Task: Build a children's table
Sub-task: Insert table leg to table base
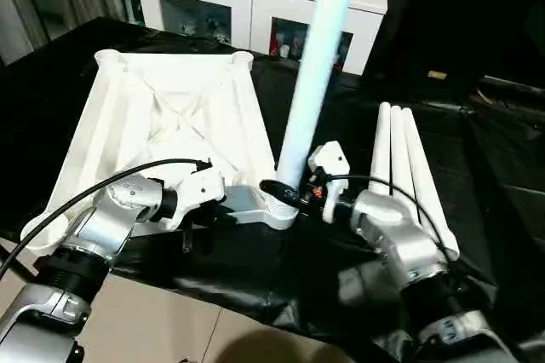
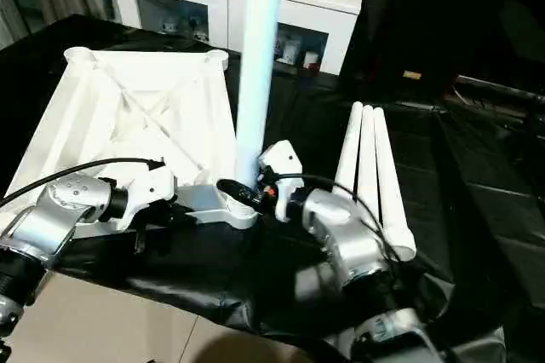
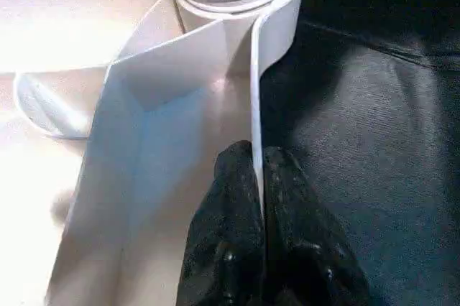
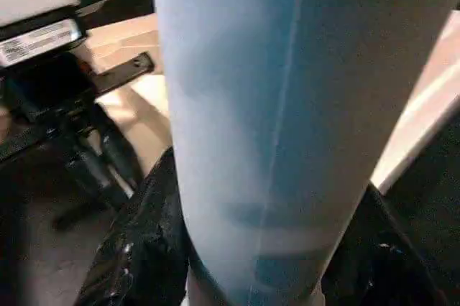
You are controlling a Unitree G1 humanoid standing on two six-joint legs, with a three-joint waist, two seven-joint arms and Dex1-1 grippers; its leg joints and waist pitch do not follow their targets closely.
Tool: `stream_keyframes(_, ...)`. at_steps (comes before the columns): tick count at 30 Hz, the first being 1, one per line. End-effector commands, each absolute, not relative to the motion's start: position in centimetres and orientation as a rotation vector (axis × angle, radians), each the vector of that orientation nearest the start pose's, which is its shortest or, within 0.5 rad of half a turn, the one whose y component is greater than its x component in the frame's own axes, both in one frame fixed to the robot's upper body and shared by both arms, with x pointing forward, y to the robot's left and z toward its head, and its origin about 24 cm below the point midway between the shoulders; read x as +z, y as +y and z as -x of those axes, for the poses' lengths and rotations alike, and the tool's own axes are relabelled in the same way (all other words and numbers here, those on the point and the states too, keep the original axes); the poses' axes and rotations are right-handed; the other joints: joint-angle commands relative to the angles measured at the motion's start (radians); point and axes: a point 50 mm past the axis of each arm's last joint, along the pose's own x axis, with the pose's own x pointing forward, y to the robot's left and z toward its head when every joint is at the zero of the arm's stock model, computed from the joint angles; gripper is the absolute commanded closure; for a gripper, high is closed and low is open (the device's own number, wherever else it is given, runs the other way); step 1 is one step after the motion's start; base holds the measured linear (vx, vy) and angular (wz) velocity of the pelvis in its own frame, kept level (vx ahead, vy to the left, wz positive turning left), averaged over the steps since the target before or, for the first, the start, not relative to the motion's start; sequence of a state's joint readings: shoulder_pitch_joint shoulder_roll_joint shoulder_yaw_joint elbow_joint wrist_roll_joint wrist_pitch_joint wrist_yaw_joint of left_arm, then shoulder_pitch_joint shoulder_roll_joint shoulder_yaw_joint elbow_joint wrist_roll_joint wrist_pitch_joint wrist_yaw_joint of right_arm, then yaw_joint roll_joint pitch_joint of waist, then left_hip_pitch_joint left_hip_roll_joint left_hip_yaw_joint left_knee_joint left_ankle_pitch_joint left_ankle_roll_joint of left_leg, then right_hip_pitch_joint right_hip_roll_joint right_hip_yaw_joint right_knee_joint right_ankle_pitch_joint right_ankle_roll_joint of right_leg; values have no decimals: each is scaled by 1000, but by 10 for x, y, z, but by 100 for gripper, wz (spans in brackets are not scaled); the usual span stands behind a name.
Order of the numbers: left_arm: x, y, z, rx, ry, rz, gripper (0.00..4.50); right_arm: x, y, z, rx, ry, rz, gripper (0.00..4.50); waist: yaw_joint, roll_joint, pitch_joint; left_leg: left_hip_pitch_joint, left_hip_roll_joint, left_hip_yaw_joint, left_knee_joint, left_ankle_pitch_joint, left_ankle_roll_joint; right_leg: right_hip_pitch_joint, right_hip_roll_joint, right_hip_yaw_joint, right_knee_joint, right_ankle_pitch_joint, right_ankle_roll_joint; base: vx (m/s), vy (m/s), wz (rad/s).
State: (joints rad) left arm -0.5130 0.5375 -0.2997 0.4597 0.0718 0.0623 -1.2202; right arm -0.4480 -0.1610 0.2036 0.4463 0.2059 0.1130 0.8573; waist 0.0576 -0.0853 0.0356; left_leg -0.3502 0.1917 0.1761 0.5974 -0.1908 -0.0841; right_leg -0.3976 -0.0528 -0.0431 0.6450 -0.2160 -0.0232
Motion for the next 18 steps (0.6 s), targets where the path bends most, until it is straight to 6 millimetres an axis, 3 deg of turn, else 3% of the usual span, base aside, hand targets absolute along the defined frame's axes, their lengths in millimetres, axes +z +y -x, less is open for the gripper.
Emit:
stream_keyframes(1, 71, 158, -302, -1391, 363, -544, 450, 4, -94, -284, 1123, 440, -29, 264, 6, 10, -44, 3, 41, -12, -71, -173, 25, 44, -85, 52, -84, -154, -175, 0, 0, 0)
stream_keyframes(3, 71, 158, -301, -1404, 370, -543, 450, 4, -95, -284, 1133, 433, -35, 264, 6, 8, -44, 3, 40, -11, -72, -173, 26, 44, -84, 51, -84, -146, -179, 0, 0, 0)
stream_keyframes(7, 73, 159, -304, -1403, 366, -554, 450, 3, -101, -281, 1145, 418, -37, 264, 5, 14, -43, 5, 41, -12, -73, -204, 12, 43, -84, 52, -89, -186, -176, 0, 0, 0)
stream_keyframes(13, 72, 160, -309, -1368, 377, -563, 450, -2, -101, -281, 1123, 417, -49, 264, 6, 10, -42, 4, 41, -14, -75, -219, 5, 41, -85, 51, -92, -221, -170, 0, 0, 0)
stream_keyframes(16, 71, 161, -310, -1352, 387, -564, 450, -4, -101, -283, 1103, 423, -42, 264, 6, 11, -39, 7, 42, -16, -78, -245, 0, 39, -86, 51, -97, -273, -161, 0, 0, 0)
stream_keyframes(17, 69, 162, -312, -1317, 405, -569, 450, -8, -103, -289, 1018, 435, -17, 264, 6, 4, -38, 6, 41, -18, -79, -257, -2, 37, -89, 50, -100, -324, -149, 0, 0, 0)
stream_keyframes(18, 67, 163, -314, -1293, 418, -573, 450, -11, -104, -293, 958, 443, 1, 264, 5, 8, -33, 9, 42, -19, -81, -286, -13, 29, -91, 50, -107, -387, -140, 0, 0, 0)
